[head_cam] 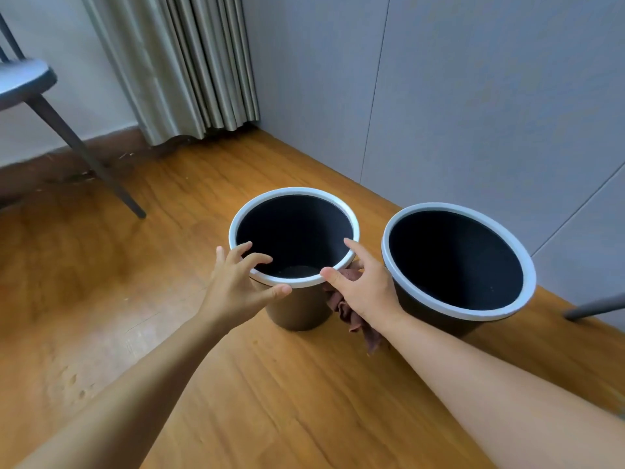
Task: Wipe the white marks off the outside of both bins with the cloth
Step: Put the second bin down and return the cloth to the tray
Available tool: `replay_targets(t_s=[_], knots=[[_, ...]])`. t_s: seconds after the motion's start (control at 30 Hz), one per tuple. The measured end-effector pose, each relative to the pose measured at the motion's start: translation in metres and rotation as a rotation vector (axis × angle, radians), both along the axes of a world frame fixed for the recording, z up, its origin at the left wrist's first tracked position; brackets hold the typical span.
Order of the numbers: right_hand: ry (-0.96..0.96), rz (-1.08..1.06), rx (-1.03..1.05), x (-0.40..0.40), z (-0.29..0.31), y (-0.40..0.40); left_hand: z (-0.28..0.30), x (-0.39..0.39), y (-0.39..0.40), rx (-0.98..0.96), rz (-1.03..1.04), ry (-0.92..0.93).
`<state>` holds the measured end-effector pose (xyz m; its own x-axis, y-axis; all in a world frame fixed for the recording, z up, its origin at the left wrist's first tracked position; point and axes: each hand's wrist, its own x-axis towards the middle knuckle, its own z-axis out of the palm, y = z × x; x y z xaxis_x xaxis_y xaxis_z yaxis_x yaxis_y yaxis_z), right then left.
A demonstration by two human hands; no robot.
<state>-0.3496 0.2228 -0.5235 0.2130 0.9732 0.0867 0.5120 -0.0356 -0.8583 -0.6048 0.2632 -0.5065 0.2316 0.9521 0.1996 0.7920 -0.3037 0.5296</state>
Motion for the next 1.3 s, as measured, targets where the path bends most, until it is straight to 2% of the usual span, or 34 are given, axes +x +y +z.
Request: replay_targets(t_s=[0.13, 0.23, 0.37, 0.5, 0.67, 0.87, 0.97, 1.1, 1.3], knots=[[-0.019, -0.035, 0.035, 0.001, 0.013, -0.027, 0.021, 0.006, -0.016, 0.043, 0.016, -0.097], [-0.042, -0.050, 0.056, 0.009, 0.041, -0.051, 0.056, 0.017, -0.028, 0.084, -0.052, -0.137], [-0.124, -0.016, -0.012, 0.024, 0.106, -0.089, 0.118, 0.035, -0.050, 0.085, -0.137, -0.155], [-0.218, 0.119, -0.115, 0.041, 0.183, -0.140, 0.185, 0.060, -0.077, 0.107, -0.254, -0.119], [-0.323, 0.083, -0.048, 0.057, 0.252, -0.184, 0.255, 0.098, -0.118, 0.134, -0.489, -0.035], [-0.322, -0.028, 0.084, 0.104, 0.277, -0.213, 0.278, 0.165, -0.146, 0.131, -0.727, 0.016], [-0.278, -0.071, 0.129, 0.135, 0.277, -0.213, 0.278, 0.205, -0.145, 0.206, -0.802, -0.036], [-0.188, -0.107, 0.230, 0.188, 0.277, -0.194, 0.277, 0.259, -0.114, 0.197, -0.881, -0.117], [-0.056, -0.093, 0.295, 0.238, 0.315, -0.164, 0.317, 0.314, -0.066, 0.273, -0.926, -0.255]])
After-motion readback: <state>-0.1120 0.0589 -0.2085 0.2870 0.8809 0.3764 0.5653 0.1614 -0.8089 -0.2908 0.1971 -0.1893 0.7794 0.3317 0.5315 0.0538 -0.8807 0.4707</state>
